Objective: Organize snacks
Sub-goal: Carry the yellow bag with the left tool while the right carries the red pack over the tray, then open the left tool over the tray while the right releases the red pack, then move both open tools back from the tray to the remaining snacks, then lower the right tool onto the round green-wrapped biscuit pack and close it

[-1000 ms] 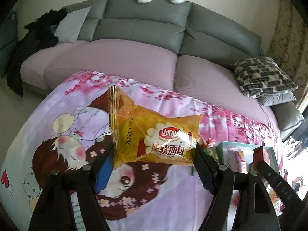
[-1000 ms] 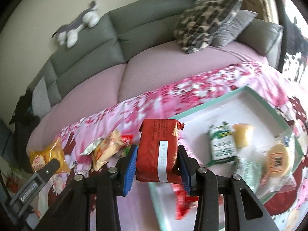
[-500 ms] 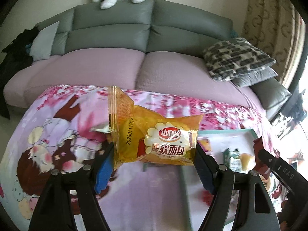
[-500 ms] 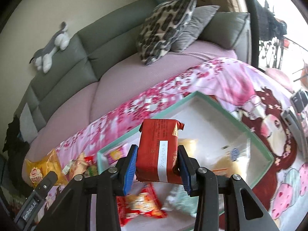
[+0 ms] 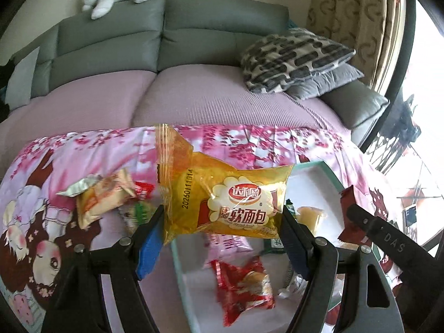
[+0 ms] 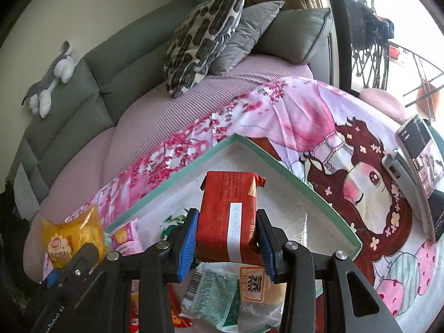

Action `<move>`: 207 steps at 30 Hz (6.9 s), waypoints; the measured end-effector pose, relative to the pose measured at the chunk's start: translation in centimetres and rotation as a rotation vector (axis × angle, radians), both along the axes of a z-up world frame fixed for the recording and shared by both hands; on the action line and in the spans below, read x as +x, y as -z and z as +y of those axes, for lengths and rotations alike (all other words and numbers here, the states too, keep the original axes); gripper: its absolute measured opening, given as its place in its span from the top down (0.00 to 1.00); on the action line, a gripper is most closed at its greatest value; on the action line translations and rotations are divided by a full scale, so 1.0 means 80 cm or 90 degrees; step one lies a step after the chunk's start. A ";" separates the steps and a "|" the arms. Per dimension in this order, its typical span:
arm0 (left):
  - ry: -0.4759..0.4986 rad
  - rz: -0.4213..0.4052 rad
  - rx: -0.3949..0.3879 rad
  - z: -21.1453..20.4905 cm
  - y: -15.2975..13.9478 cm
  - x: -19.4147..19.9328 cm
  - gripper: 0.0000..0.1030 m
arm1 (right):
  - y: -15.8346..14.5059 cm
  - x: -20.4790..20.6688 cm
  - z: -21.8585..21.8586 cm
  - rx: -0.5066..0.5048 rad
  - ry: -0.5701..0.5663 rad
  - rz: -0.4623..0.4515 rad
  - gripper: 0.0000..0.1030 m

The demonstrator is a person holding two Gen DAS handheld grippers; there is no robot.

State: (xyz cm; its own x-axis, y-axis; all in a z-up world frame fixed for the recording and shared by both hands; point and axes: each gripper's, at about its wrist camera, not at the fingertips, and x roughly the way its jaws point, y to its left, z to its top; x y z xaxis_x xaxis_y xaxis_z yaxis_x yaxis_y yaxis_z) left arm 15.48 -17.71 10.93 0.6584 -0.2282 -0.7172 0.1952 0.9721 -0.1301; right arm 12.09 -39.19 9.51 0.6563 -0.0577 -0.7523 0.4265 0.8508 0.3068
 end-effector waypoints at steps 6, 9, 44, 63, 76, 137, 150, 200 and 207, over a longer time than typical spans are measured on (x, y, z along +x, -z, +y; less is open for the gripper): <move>0.014 -0.016 0.018 -0.025 0.003 0.014 0.25 | 0.008 0.004 0.002 -0.003 -0.004 0.006 0.58; 0.021 -0.018 0.016 -0.031 0.004 0.015 0.25 | 0.009 0.004 0.002 -0.005 -0.002 0.010 0.58; -0.014 0.004 0.037 -0.014 0.000 0.011 0.13 | -0.004 0.001 0.007 -0.035 -0.016 0.030 0.52; -0.179 0.016 0.066 0.059 0.019 0.023 0.05 | -0.003 0.011 0.029 -0.083 -0.053 0.060 0.04; -0.254 0.006 0.065 0.114 0.016 0.016 0.05 | -0.012 0.014 0.049 -0.097 -0.069 0.045 0.00; -0.358 0.061 -0.121 0.334 0.075 0.018 0.04 | 0.039 0.069 0.304 -0.020 -0.330 0.000 0.19; -0.315 0.094 -0.136 0.320 0.089 0.032 0.04 | 0.049 0.084 0.339 -0.093 -0.409 0.009 0.27; -0.326 0.125 -0.159 0.347 0.103 0.012 0.04 | 0.068 0.117 0.349 -0.212 -0.412 0.084 0.28; -0.320 0.124 -0.160 0.344 0.102 0.013 0.04 | 0.078 0.133 0.358 -0.227 -0.431 0.107 0.28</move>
